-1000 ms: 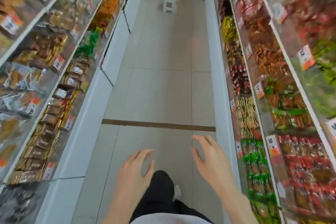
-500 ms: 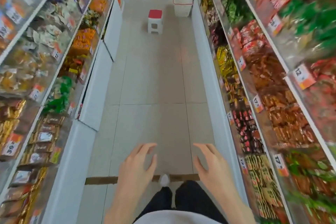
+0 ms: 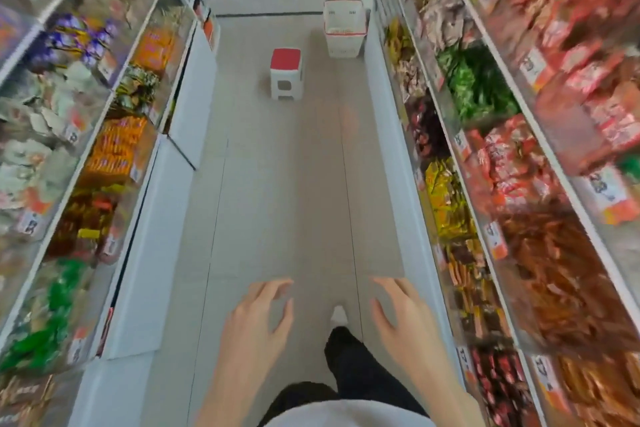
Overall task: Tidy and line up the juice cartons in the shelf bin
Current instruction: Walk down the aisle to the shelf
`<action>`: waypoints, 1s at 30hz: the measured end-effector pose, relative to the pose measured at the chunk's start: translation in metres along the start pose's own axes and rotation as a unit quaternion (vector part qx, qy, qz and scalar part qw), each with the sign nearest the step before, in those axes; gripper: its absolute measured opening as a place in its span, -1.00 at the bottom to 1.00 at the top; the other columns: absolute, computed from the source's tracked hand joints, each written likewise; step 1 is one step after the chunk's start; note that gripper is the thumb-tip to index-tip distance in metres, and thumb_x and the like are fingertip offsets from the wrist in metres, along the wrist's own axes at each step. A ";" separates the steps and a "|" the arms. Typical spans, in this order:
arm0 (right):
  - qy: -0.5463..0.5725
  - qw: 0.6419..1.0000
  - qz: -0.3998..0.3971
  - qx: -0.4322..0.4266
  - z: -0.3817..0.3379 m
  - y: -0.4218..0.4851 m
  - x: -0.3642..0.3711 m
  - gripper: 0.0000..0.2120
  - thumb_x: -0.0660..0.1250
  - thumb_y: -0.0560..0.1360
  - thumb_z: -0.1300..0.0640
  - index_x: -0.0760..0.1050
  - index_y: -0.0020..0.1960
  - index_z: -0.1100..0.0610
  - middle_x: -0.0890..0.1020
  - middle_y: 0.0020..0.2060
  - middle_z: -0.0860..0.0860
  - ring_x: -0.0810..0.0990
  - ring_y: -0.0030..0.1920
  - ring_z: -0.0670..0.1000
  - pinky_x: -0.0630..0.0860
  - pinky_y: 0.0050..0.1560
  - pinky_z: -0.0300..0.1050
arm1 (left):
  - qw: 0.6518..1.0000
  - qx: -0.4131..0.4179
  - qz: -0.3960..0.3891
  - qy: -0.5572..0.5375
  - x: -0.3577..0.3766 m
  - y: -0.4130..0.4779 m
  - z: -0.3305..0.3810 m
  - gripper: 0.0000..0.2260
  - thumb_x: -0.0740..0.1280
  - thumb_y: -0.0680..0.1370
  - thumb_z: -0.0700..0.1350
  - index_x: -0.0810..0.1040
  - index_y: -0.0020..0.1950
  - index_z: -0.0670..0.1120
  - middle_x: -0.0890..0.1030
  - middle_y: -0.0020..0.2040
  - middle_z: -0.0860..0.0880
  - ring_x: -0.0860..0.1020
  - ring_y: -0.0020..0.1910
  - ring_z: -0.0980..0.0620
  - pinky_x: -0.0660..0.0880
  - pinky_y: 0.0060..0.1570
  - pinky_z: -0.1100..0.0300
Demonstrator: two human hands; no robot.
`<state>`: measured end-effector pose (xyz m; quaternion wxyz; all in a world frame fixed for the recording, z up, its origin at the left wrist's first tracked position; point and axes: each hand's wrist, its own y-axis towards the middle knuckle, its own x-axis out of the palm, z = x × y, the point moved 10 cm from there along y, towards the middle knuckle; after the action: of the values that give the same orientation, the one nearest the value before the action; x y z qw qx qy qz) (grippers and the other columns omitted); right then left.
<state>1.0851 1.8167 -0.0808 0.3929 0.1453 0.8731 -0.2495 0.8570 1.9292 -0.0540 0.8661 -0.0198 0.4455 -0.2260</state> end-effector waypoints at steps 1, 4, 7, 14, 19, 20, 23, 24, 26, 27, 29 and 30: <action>-0.004 1.000 0.003 -0.008 -0.012 0.031 -0.014 -0.64 0.38 0.64 0.10 0.53 0.43 0.00 0.60 0.26 -0.06 0.65 0.17 0.02 0.61 0.17 -0.05 | 1.000 -0.002 0.006 0.000 -0.006 0.028 0.009 -0.77 0.38 0.63 -0.05 0.58 0.26 0.18 0.58 0.10 0.28 0.59 0.08 0.24 0.57 0.10 0.11; -0.012 1.000 0.004 -0.017 -0.045 0.125 -0.053 -0.64 0.39 0.64 0.13 0.54 0.43 0.04 0.61 0.25 -0.02 0.65 0.18 0.03 0.61 0.20 -0.01 | 1.000 -0.018 0.010 -0.001 -0.023 0.114 0.031 -0.77 0.38 0.63 -0.07 0.58 0.27 0.16 0.58 0.09 0.27 0.60 0.09 0.19 0.58 0.10 0.09; -0.019 0.999 0.011 -0.035 -0.078 0.215 -0.084 -0.64 0.39 0.64 0.14 0.53 0.43 0.05 0.62 0.25 0.00 0.66 0.18 0.05 0.62 0.22 0.02 | 0.999 -0.028 0.018 0.003 -0.039 0.199 0.047 -0.77 0.39 0.62 -0.06 0.59 0.27 0.15 0.56 0.08 0.28 0.60 0.08 0.20 0.58 0.04 0.12; -0.020 0.998 0.034 -0.053 -0.145 0.440 -0.126 -0.65 0.37 0.65 0.14 0.54 0.43 0.05 0.61 0.17 -0.02 0.65 0.06 0.06 0.61 0.10 0.03 | 1.000 -0.023 0.018 0.002 -0.071 0.426 0.065 -0.78 0.39 0.63 -0.05 0.58 0.27 0.14 0.57 0.11 0.24 0.61 0.10 0.19 0.58 0.06 0.10; -0.010 0.998 0.050 -0.035 -0.182 0.582 -0.168 -0.66 0.39 0.65 0.16 0.55 0.41 0.06 0.62 0.21 -0.03 0.66 0.09 0.02 0.59 0.05 -0.05 | 1.000 0.002 0.018 0.007 -0.116 0.598 0.106 -0.76 0.39 0.63 -0.04 0.58 0.29 0.14 0.57 0.12 0.24 0.59 0.10 0.18 0.58 0.06 0.08; -0.012 0.998 0.053 -0.027 -0.185 0.607 -0.177 -0.67 0.40 0.64 0.16 0.56 0.40 0.05 0.62 0.20 -0.03 0.65 0.04 -0.01 0.53 -0.02 -0.13 | 1.000 0.006 0.014 0.010 -0.123 0.630 0.116 -0.75 0.38 0.63 -0.03 0.57 0.30 0.15 0.57 0.13 0.24 0.59 0.10 0.18 0.59 0.07 0.07; -0.010 0.998 0.057 0.001 -0.193 0.680 -0.197 -0.67 0.41 0.63 0.16 0.57 0.39 0.05 0.63 0.19 -0.05 0.66 0.07 -0.01 0.41 -0.04 -0.24 | 1.000 0.023 0.004 0.019 -0.141 0.723 0.146 -0.74 0.37 0.63 -0.03 0.56 0.31 0.16 0.57 0.15 0.23 0.59 0.13 0.16 0.58 0.08 0.05; -0.007 0.998 0.058 0.008 -0.195 0.704 -0.202 -0.67 0.41 0.64 0.15 0.57 0.39 0.05 0.63 0.20 -0.06 0.66 0.10 0.00 0.42 -0.03 -0.25 | 0.999 0.029 0.000 0.021 -0.145 0.754 0.155 -0.74 0.37 0.63 -0.03 0.56 0.32 0.16 0.57 0.16 0.23 0.59 0.14 0.15 0.57 0.09 0.03; -0.006 0.998 0.057 0.021 -0.198 0.754 -0.211 -0.69 0.39 0.65 0.13 0.56 0.38 0.04 0.62 0.20 -0.07 0.65 0.11 0.00 0.45 -0.05 -0.23 | 0.999 0.036 -0.005 0.023 -0.150 0.816 0.173 -0.74 0.37 0.63 -0.03 0.56 0.32 0.16 0.57 0.16 0.22 0.59 0.15 0.15 0.57 0.09 0.03; -0.004 0.998 0.054 0.026 -0.198 0.780 -0.215 -0.71 0.38 0.65 0.12 0.56 0.36 0.02 0.61 0.18 -0.09 0.65 0.10 0.00 0.46 -0.07 -0.23 | 0.999 0.039 -0.007 0.024 -0.152 0.847 0.181 -0.74 0.37 0.63 -0.03 0.56 0.32 0.16 0.57 0.16 0.22 0.58 0.15 0.15 0.56 0.10 0.03; -0.003 0.998 0.054 0.031 -0.198 0.835 -0.224 -0.76 0.37 0.65 0.11 0.55 0.31 -0.03 0.56 0.10 -0.15 0.63 0.08 -0.02 0.41 -0.14 -0.30 | 0.999 0.040 -0.006 0.031 -0.153 0.907 0.194 -0.74 0.37 0.63 -0.03 0.57 0.31 0.15 0.57 0.14 0.22 0.58 0.13 0.15 0.55 0.08 0.08; -0.003 0.998 0.056 0.033 -0.198 0.864 -0.229 -0.77 0.35 0.66 0.08 0.54 0.30 -0.06 0.53 0.08 -0.17 0.62 0.07 -0.04 0.37 -0.16 -0.32 | 0.998 0.042 -0.003 0.037 -0.152 0.938 0.201 -0.75 0.38 0.63 -0.04 0.57 0.31 0.14 0.58 0.13 0.21 0.58 0.11 0.15 0.53 0.06 0.13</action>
<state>1.5011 2.6324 -0.0727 0.4041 0.2057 0.8535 -0.2567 1.2886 2.7995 -0.0377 0.8485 0.0236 0.4670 -0.2477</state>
